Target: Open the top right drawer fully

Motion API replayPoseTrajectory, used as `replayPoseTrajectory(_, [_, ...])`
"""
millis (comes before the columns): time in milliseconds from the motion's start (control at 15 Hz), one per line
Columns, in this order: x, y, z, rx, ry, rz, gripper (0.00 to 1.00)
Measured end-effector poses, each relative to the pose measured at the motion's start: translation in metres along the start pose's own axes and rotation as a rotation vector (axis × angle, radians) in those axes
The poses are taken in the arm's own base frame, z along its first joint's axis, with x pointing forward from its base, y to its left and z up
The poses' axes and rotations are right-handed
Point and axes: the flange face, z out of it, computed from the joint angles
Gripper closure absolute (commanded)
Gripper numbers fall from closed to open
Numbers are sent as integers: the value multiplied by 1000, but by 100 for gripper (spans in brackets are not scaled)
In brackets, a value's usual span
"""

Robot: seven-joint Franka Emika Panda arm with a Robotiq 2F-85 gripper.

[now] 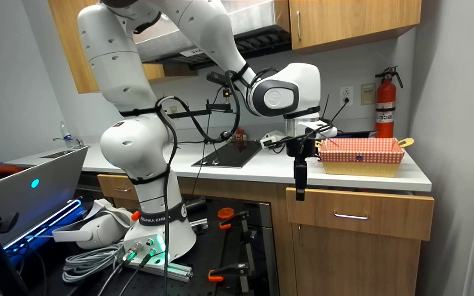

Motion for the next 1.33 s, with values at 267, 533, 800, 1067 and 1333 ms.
replayPoseTrajectory(267, [0, -1, 3, 0, -5, -2, 0])
replayPoseTrajectory(533, [5, -16, 16, 17, 24, 22, 0])
replayPoseTrajectory(800, [26, -47, 29, 56, 86, 84, 0])
replayPoseTrajectory(1067, [58, -70, 37, 71, 131, 151, 0])
replayPoseTrajectory(1333, [89, -79, 47, 73, 146, 209, 0])
